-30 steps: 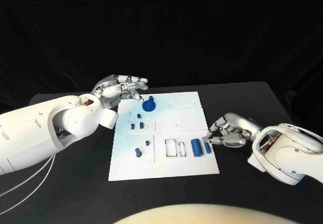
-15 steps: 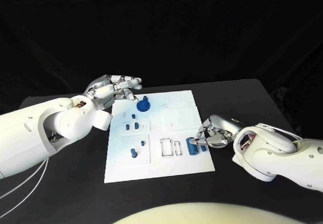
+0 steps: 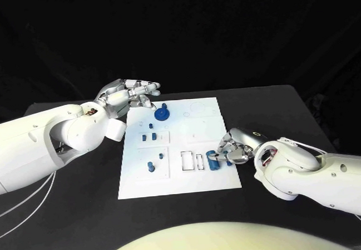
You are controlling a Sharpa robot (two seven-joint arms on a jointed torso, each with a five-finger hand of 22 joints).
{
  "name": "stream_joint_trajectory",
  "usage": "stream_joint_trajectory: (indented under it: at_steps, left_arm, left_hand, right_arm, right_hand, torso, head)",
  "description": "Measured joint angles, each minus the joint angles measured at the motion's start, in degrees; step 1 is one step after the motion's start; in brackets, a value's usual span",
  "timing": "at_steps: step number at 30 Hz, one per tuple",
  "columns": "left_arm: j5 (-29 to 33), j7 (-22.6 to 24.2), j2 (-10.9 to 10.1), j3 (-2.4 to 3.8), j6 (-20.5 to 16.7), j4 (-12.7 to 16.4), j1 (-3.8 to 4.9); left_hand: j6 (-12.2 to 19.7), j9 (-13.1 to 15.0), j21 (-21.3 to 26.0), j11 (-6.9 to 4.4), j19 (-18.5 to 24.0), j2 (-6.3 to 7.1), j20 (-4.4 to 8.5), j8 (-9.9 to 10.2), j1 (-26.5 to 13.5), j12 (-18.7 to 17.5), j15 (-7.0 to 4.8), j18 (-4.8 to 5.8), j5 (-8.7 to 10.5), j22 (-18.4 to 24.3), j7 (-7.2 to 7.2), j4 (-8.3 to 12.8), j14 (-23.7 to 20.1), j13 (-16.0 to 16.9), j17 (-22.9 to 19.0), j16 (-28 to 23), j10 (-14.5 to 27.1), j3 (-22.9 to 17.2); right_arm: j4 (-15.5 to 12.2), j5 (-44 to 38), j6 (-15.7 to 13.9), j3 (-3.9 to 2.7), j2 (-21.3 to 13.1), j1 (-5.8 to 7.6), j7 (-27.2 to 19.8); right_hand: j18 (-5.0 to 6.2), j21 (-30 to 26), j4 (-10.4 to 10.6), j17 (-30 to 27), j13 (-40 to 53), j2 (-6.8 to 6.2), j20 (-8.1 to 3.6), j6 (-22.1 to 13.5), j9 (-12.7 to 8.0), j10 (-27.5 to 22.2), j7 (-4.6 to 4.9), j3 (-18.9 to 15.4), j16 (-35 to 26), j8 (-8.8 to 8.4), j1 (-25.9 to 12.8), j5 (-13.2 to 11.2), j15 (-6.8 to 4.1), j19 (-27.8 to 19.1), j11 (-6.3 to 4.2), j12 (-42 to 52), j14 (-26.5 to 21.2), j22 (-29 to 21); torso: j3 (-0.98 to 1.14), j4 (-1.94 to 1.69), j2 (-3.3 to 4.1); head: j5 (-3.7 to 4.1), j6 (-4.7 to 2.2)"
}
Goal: Assemble the parts on the task board
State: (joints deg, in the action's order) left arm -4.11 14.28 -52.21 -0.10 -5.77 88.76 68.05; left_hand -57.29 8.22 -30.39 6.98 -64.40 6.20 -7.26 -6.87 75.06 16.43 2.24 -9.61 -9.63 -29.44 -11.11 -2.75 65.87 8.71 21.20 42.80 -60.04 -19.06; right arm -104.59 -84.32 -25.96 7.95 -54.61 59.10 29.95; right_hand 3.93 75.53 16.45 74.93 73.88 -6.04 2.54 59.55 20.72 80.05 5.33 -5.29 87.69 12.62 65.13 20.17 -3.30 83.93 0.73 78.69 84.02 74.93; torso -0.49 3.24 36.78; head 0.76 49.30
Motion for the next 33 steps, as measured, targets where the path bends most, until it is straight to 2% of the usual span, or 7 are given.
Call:
stream_joint_trajectory:
  at_steps: [9, 21, 33]
  left_arm:
    - [0.0, 0.01, -0.02, 0.0, 0.13, -0.03, 0.0]
    - [0.0, -0.12, -0.06, 0.0, 0.4, -0.06, 0.0]
    - [0.0, -0.33, -0.2, 0.0, 0.57, -0.05, 0.0]
  left_hand:
    - [0.0, 0.0, 0.26, -0.04, -0.09, 0.0, -0.09, 0.0, 0.0, 0.0, 0.0, 0.0, 0.0, 0.1, 0.0, -0.04, 0.0, 0.0, -0.01, 0.0, 0.04, 0.16]
    - [0.0, 0.0, 0.44, 0.0, -0.21, 0.0, -0.21, 0.0, 0.01, 0.0, 0.0, 0.0, 0.0, 0.29, 0.0, -0.01, 0.0, 0.0, -0.05, 0.0, 0.41, 0.34]
    - [0.0, 0.0, 0.44, 0.0, -0.21, 0.0, -0.21, -0.2, 0.01, 0.0, 0.0, 0.0, 0.0, 0.29, 0.0, -0.01, 0.0, 0.01, -0.04, 0.0, 0.41, 0.33]
  right_arm:
    - [0.35, -2.15, 0.98, -0.02, 0.48, -0.23, 1.5]
    - [0.61, -3.56, 2.93, -0.06, 2.74, -1.71, 2.21]
    - [0.51, -4.14, 3.37, -0.16, 2.89, -1.87, 2.34]
  right_hand:
    - [0.0, 0.24, 0.08, 0.0, 0.18, 0.23, 0.0, 0.0, 0.48, 0.0, 0.0, -0.39, 0.0, 0.25, 0.24, 0.0, 0.0, 0.0, 0.0, 0.0, 0.0, -0.01]
    - [0.0, 0.24, 0.07, -0.01, 0.18, 0.46, 0.01, 0.0, 1.02, -0.21, 0.0, -0.72, 0.0, 0.68, 0.47, -0.22, 0.0, -0.01, -0.21, 0.0, 0.0, -0.02]
    - [0.01, 0.24, 0.05, -0.02, 0.4, 0.78, 0.02, 0.01, 1.4, -0.21, -0.01, -1.04, -0.01, 0.9, 0.79, -0.22, 0.0, -0.01, -0.21, -0.23, 0.0, -0.02]
  torso:
    - [0.01, 0.09, 0.0]
    - [0.01, 0.06, 0.07]
    - [-0.03, 0.12, 0.07]
  head:
    - [-0.34, -0.15]
    - [-0.24, -0.3]
    - [-0.27, -0.35]
